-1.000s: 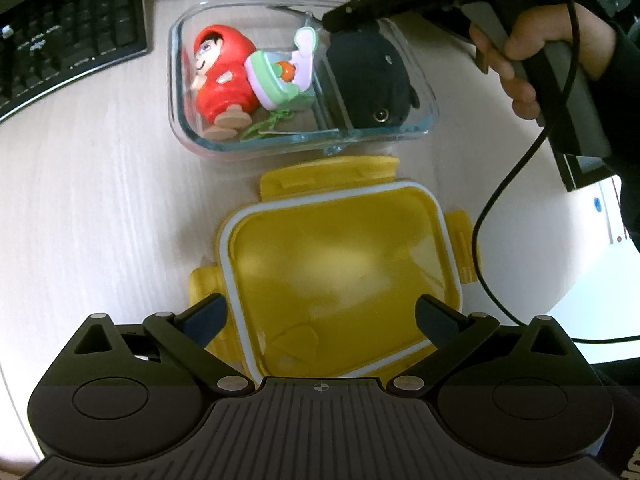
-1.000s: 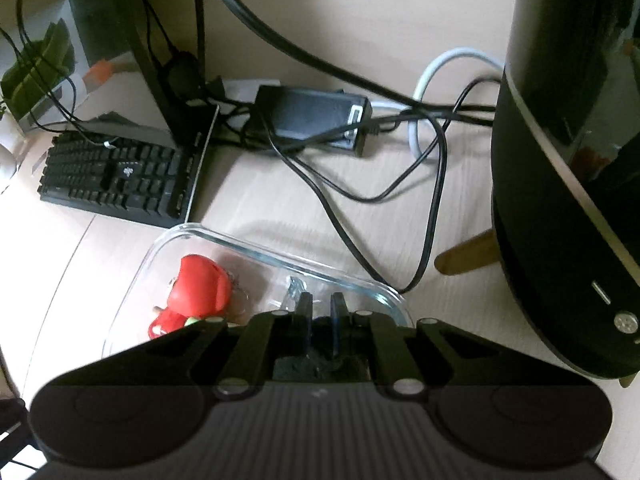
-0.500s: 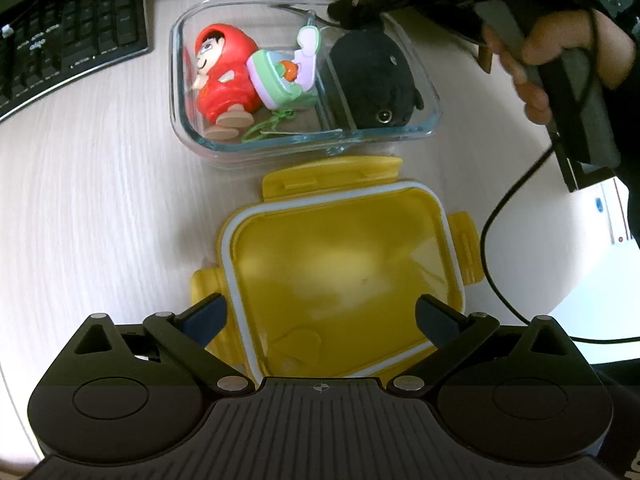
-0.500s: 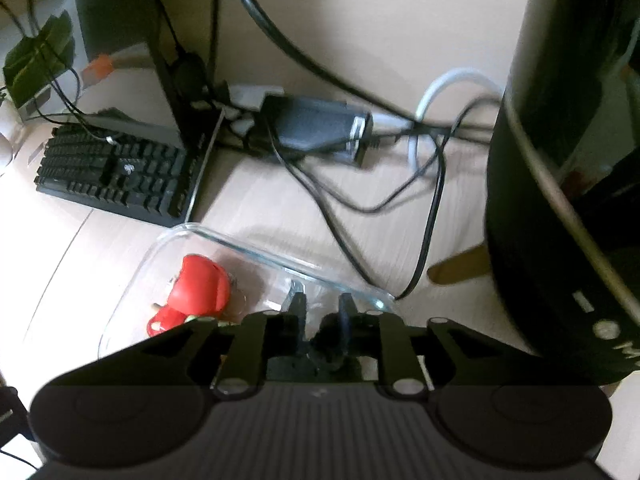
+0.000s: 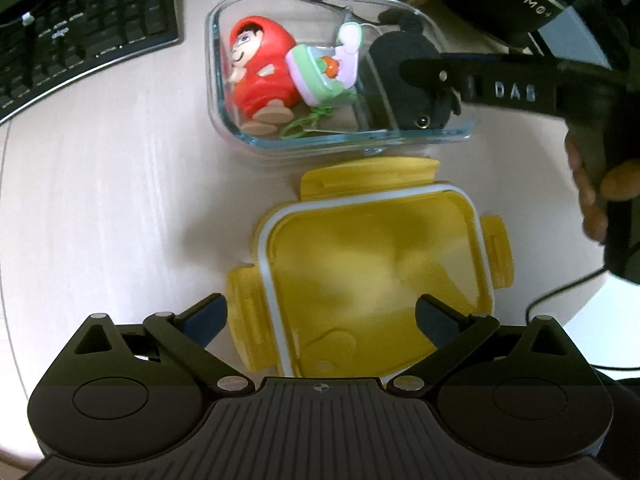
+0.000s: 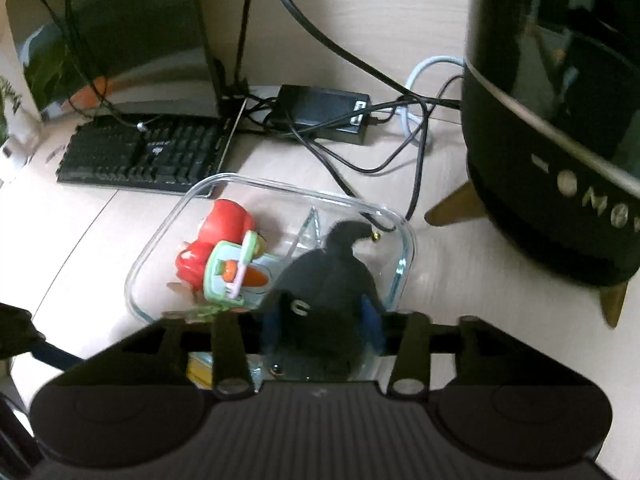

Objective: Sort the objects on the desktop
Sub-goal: 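Press the black plush cat into the container with the right gripper, then grasp the rim of the yellow lid with the right gripper, then lift and flip the yellow lid over the glass container with the right gripper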

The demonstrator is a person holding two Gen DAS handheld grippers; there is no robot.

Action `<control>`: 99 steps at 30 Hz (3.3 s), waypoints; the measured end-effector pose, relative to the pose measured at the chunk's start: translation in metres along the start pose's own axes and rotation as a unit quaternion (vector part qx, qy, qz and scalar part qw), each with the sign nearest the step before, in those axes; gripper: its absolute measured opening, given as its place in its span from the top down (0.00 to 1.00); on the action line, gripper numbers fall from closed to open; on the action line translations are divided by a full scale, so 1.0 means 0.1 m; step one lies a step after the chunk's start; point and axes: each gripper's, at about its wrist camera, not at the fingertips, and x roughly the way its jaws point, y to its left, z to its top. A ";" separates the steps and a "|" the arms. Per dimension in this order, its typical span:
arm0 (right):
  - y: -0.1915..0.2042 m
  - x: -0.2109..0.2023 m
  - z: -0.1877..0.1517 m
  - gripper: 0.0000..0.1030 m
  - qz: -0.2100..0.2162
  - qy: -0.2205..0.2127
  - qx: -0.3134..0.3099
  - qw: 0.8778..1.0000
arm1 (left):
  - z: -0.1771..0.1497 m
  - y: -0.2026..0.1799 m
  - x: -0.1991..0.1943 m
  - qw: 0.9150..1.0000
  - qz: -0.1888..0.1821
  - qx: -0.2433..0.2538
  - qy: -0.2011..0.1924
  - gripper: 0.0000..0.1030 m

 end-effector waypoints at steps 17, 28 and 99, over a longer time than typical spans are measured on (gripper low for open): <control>0.36 -0.89 -0.76 0.37 0.061 -0.045 -0.108 0.991 | -0.43 0.05 -0.02 0.999 0.012 -0.009 0.049 0.01; 0.87 -0.78 -1.29 0.42 0.205 0.082 -0.388 0.895 | -0.61 -0.20 -0.11 0.999 0.022 0.015 0.031 0.01; -0.55 -0.47 -1.35 0.16 0.033 -0.079 0.222 0.971 | -0.37 0.57 0.23 0.959 -0.186 -0.187 -0.106 0.00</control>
